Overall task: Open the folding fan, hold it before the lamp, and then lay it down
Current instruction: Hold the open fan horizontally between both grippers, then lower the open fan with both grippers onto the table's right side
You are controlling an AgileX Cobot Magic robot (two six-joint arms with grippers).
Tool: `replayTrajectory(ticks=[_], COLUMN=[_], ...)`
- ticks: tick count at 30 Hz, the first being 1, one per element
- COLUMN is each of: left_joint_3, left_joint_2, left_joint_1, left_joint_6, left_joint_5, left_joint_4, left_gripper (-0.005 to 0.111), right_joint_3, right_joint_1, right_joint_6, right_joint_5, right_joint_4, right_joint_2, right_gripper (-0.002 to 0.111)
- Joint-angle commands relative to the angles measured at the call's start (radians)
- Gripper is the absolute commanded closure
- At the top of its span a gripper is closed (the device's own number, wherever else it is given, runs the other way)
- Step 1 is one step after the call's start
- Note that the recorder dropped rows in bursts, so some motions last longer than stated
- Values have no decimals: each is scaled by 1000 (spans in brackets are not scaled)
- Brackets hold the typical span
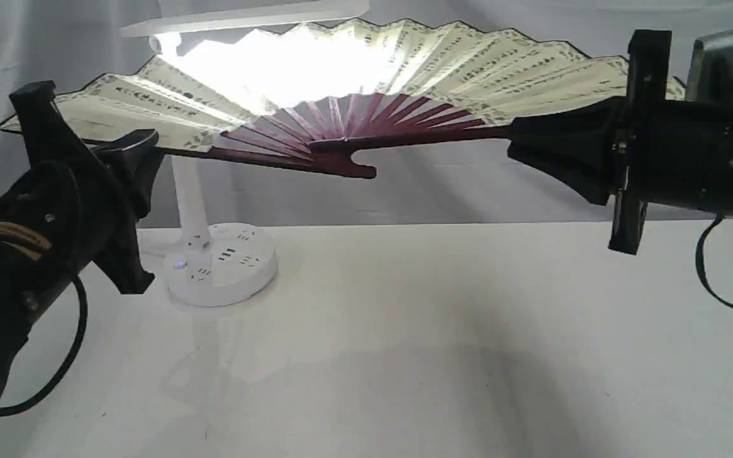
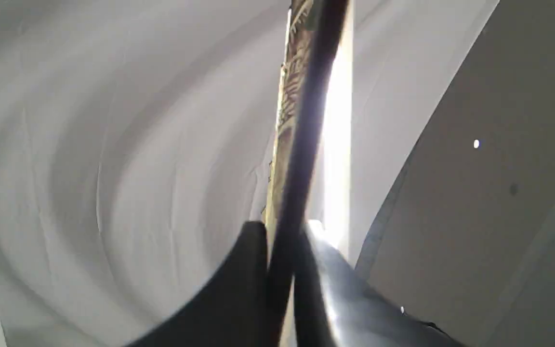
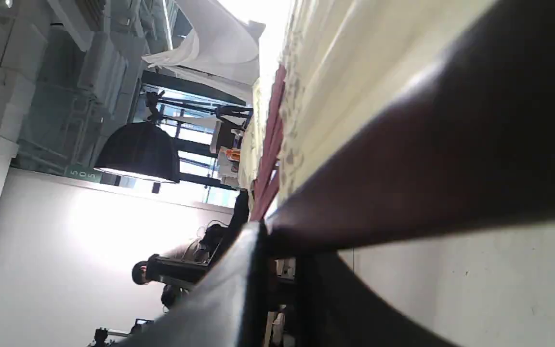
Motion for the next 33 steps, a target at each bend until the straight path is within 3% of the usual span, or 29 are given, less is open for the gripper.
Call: replayTrajectory(ticks=[1, 18, 25, 33], left_joint_3=[-12, 53, 60, 60], left_joint_2=[-20, -20, -18, -14], left_joint_1=[25, 25, 25, 25], left_joint_6=[-39, -40, -40, -33], left_joint_5=[-73, -51, 36, 34], left_joint_4=[-131, -146, -68, 6], left_gripper=[107, 107, 107, 107], right_joint_3=[0, 22, 93, 162], right_joint_1=[-19, -19, -21, -21], right_joint_6=[-12, -12, -37, -86], right_joint_5=[-41, -59, -111, -159], right_joint_4=[-21, -46, -52, -54], right_joint_2=[-9, -5, -5, -5], right_gripper=[108, 108, 108, 108])
